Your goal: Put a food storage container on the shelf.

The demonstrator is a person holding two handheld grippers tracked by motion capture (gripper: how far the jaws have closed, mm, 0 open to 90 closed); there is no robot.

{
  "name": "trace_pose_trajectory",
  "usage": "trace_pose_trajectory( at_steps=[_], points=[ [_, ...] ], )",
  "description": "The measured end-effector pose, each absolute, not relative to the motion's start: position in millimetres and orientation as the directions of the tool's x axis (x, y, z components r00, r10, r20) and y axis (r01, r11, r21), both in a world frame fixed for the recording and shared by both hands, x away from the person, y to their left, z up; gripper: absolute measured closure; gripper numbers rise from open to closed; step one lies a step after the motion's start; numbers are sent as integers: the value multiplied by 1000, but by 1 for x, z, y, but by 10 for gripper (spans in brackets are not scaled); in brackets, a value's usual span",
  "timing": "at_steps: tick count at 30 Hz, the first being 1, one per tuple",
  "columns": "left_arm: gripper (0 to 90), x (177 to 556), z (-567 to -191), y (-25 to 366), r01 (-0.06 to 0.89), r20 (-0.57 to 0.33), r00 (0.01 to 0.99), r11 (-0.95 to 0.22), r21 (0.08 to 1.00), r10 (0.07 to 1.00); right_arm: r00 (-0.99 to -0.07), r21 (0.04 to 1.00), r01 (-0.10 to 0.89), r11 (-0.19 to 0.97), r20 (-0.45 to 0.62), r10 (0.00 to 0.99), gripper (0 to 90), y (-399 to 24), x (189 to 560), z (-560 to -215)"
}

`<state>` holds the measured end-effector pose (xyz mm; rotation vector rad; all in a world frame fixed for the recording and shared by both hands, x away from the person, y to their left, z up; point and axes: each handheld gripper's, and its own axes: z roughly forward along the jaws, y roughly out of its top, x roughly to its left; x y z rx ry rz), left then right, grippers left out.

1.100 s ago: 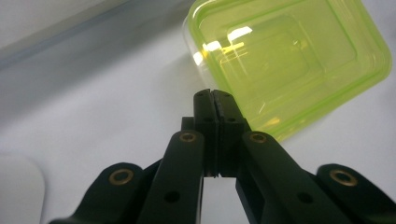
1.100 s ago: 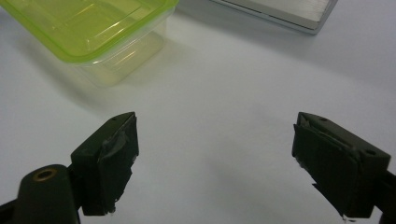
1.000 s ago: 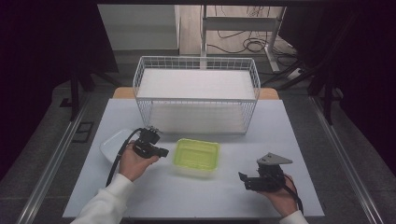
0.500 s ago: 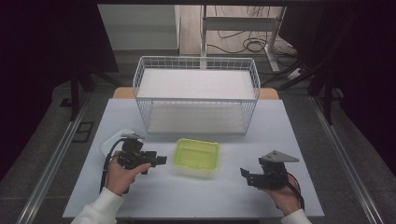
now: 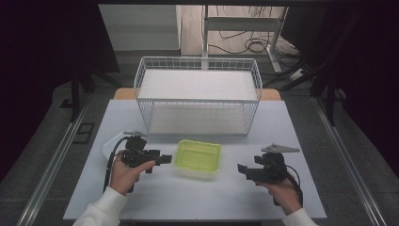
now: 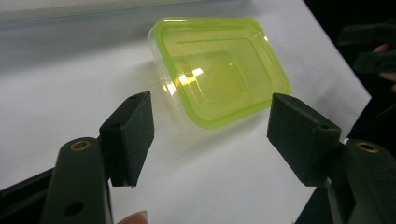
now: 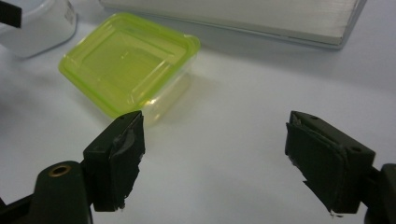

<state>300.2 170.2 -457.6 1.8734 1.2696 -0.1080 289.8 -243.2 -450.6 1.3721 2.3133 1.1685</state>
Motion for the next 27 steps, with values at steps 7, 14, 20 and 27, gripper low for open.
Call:
trace_pose_trajectory(
  at_steps=[7, 14, 20, 27],
  points=[
    [311, 318, -458, 160, 821, -500, 451, -124, 557, 739, -488, 671, 719, 184, 298, 820, 234, -227, 307, -447],
    [314, 336, -464, 153, 841, -508, 428, -124, 526, 748, -463, 631, 758, 167, 339, 819, 267, -213, 320, -453],
    [336, 350, -474, 150, 861, -501, 394, -119, 495, 770, -419, 594, 791, 145, 354, 836, 317, -200, 334, -462],
    [357, 360, -486, 142, 873, -509, 390, -132, 469, 768, -403, 555, 819, 145, 377, 834, 352, -191, 344, -472]
  ],
)
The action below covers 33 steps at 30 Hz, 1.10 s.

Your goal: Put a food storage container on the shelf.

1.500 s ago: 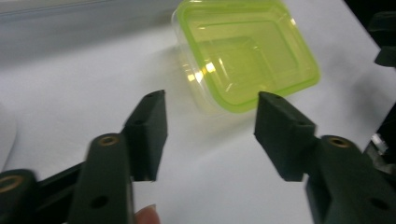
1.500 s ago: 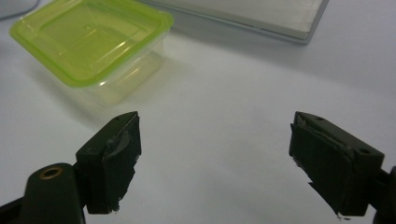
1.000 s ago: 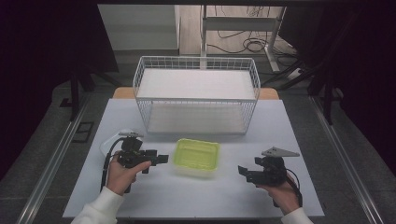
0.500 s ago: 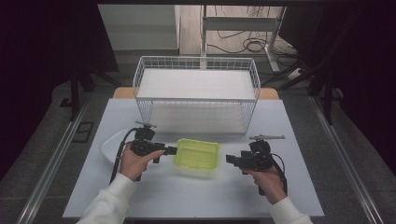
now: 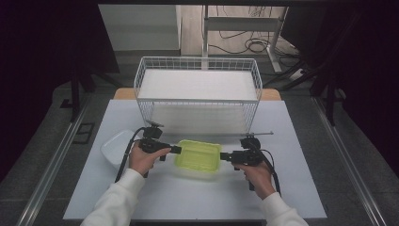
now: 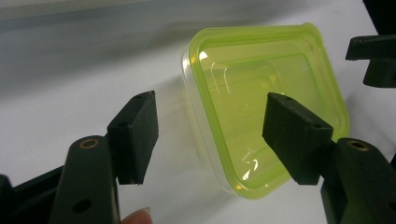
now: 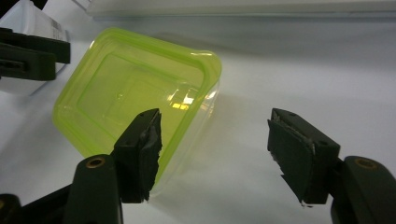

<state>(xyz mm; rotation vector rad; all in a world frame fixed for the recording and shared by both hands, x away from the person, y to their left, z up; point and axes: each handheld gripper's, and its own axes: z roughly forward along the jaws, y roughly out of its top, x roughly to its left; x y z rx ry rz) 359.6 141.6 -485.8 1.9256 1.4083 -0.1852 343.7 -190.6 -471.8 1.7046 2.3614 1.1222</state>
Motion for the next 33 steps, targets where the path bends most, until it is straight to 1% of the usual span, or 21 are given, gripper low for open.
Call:
trace_pose_trajectory(
  at_steps=[1, 3, 4, 5, 8, 9, 10, 14, 16, 17, 18, 19, 20, 21, 22, 23, 26, 28, 29, 33],
  points=[
    [360, 361, -487, 142, 873, -505, 399, -150, 463, 765, -401, 550, 823, 144, 382, 833, 356, -189, 345, -473],
    [371, 362, -490, 140, 876, -511, 393, -142, 461, 764, -396, 537, 831, 147, 384, 834, 375, -185, 347, -477],
    [371, 363, -490, 141, 874, -503, 408, -166, 457, 762, -396, 537, 831, 147, 384, 834, 375, -185, 347, -477],
    [378, 363, -491, 139, 878, -516, 390, -140, 458, 762, -398, 537, 831, 149, 384, 833, 383, -185, 348, -478],
    [404, 363, -492, 139, 879, -520, 392, -142, 455, 759, -397, 534, 833, 145, 394, 829, 405, -184, 349, -480],
    [426, 363, -492, 139, 879, -522, 392, -142, 454, 758, -399, 529, 836, 147, 401, 825, 415, -184, 349, -482],
    [426, 363, -492, 139, 880, -522, 398, -151, 451, 755, -399, 529, 836, 147, 401, 825, 415, -184, 349, -482],
    [487, 363, -493, 139, 885, -534, 387, -142, 443, 752, -392, 516, 845, 140, 418, 820, 436, -182, 351, -486],
    [510, 362, -495, 137, 891, -553, 367, -113, 439, 748, -391, 514, 847, 135, 431, 814, 451, -181, 351, -488],
    [538, 363, -498, 140, 890, -550, 392, -154, 429, 738, -396, 512, 847, 139, 435, 808, 473, -178, 350, -489],
    [555, 363, -498, 140, 890, -550, 392, -154, 429, 738, -396, 512, 847, 139, 435, 808, 473, -178, 350, -489],
    [574, 364, -500, 141, 891, -553, 398, -167, 421, 732, -399, 503, 852, 147, 442, 803, 511, -176, 350, -492],
    [574, 364, -502, 140, 895, -564, 393, -163, 415, 726, -399, 503, 852, 147, 442, 803, 511, -176, 350, -492],
    [598, 365, -504, 141, 895, -574, 403, -176, 410, 713, -397, 495, 857, 145, 452, 799, 547, -175, 350, -493],
    [634, 364, -506, 140, 900, -600, 389, -149, 410, 699, -394, 484, 863, 144, 469, 790, 597, -174, 350, -494],
    [653, 364, -506, 141, 898, -596, 396, -161, 409, 698, -395, 474, 869, 141, 492, 776, 629, -174, 351, -495],
    [696, 363, -504, 141, 904, -596, 387, -163, 395, 703, -355, 433, 896, 102, 558, 750, 683, -176, 353, -498],
    [706, 362, -503, 141, 903, -599, 388, -159, 399, 701, -327, 415, 907, 70, 590, 738, 716, -179, 353, -498],
    [714, 361, -501, 141, 908, -607, 375, -144, 394, 700, -321, 411, 909, 64, 595, 736, 729, -180, 353, -498],
    [778, 357, -495, 143, 896, -619, 390, -126, 426, 682, -307, 419, 907, 34, 605, 734, 771, -182, 352, -494]
  ],
)
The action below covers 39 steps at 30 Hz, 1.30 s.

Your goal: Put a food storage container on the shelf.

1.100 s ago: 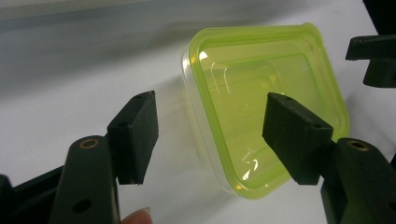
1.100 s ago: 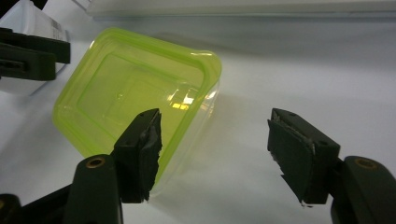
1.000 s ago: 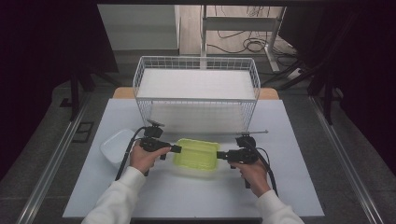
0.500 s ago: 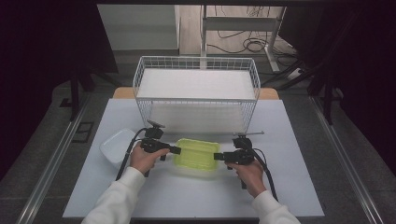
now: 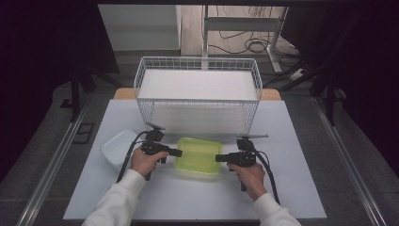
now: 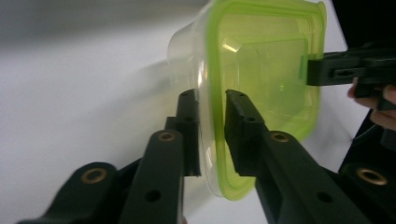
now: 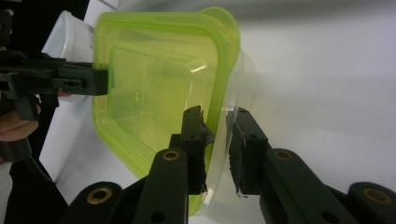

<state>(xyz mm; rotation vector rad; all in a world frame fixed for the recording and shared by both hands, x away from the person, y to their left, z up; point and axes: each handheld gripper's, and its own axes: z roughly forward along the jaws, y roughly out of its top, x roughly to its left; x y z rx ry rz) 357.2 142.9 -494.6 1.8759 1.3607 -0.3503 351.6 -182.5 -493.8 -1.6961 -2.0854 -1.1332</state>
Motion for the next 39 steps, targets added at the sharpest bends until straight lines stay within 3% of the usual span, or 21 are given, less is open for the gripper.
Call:
trace_pose_trajectory(
  at_steps=[7, 17, 39],
  points=[
    [788, 350, -487, 141, 879, -604, 416, -130, 459, 680, -328, 456, 889, 26, 597, 732, 784, -186, 349, -483],
    [784, 332, -464, 144, 831, -577, 470, -114, 545, 668, -430, 567, 820, 77, 523, 735, 784, -183, 339, -451],
    [786, 313, -372, 148, 694, -471, 566, -83, 715, 677, -577, 745, 657, 111, 402, 711, 783, -180, 323, -356]
  ],
)
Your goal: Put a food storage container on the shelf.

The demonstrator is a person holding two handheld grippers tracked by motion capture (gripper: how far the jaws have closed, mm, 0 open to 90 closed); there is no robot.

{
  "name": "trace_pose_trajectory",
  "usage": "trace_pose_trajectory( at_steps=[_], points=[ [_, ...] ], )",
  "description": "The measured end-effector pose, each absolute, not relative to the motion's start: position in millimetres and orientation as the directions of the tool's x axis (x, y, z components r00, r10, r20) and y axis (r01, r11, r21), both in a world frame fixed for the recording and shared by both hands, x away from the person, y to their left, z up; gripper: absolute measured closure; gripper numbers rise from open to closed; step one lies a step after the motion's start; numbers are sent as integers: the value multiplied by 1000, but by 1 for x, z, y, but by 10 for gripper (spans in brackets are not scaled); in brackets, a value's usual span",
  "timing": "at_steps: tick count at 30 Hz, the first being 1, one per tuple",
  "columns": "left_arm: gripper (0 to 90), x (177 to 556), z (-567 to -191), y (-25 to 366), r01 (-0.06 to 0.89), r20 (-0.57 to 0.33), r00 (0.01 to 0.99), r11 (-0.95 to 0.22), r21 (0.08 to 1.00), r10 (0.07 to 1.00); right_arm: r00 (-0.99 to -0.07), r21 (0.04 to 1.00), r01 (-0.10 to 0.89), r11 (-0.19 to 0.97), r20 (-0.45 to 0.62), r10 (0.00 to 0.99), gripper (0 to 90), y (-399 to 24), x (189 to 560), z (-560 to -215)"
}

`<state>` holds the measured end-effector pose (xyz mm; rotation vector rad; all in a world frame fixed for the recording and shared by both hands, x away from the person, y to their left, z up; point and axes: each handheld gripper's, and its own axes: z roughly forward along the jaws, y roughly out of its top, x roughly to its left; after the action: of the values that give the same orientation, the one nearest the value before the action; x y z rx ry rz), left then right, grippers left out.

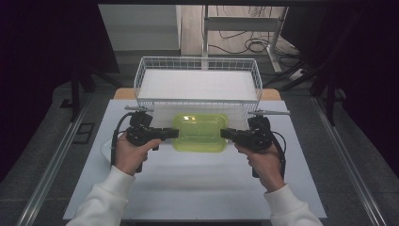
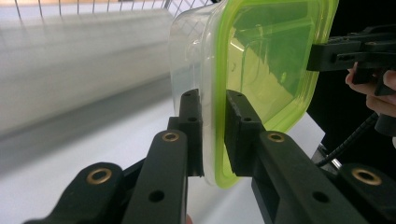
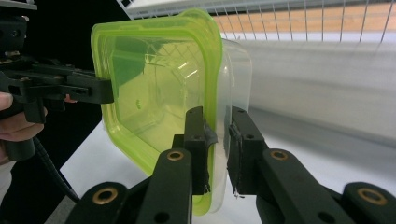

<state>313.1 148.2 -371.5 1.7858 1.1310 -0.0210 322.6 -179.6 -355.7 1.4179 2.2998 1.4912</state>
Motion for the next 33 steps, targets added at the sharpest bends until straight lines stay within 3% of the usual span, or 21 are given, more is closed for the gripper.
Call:
trace_pose_trajectory(
  at_steps=[17, 33],
  points=[
    [788, 319, -345, 147, 648, -431, 582, -73, 758, 690, -615, 781, 611, 130, 364, 700, 783, -181, 332, -331],
    [788, 357, -325, 158, 647, -449, 572, -41, 761, 686, -625, 799, 589, 125, 352, 697, 783, -172, 366, -313]
  ],
)
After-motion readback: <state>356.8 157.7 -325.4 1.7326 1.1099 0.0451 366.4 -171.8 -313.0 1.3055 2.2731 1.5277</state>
